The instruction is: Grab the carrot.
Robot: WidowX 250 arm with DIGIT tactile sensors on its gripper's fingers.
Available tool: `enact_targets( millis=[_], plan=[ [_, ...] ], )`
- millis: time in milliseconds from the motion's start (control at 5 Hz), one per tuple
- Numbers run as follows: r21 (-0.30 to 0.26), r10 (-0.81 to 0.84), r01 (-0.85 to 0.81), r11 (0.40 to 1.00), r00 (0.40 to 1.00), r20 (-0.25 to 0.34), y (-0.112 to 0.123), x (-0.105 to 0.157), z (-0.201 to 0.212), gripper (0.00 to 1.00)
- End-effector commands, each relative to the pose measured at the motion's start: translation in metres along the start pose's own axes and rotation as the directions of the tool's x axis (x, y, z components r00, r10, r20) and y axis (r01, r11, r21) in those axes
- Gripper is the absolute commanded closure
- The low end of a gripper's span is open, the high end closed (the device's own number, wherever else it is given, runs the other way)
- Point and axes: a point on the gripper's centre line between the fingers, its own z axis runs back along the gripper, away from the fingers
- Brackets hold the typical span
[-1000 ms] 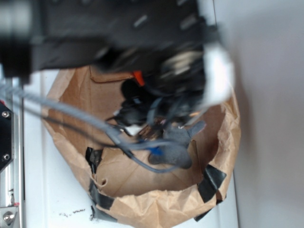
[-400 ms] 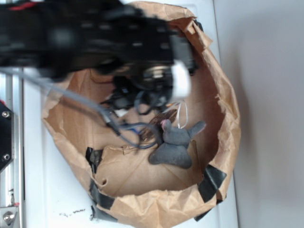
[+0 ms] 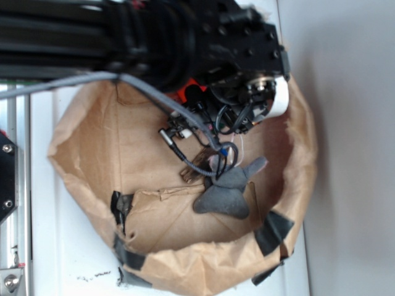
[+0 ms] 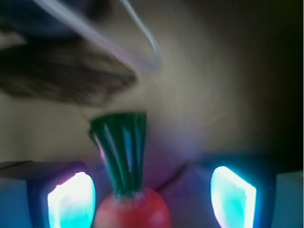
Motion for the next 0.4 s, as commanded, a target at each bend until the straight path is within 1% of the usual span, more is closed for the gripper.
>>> enact_targets(
  millis=[0, 200],
  plan=[
    [0.091, 0.026, -0.027, 0.996, 0.999, 0.02, -0.0042, 0.0081, 0.0121, 1.0],
    [0.127, 0.05, -0.054, 0.99, 0.998, 0.038, -0.0018, 0.0088, 0.0131, 1.0]
  ],
)
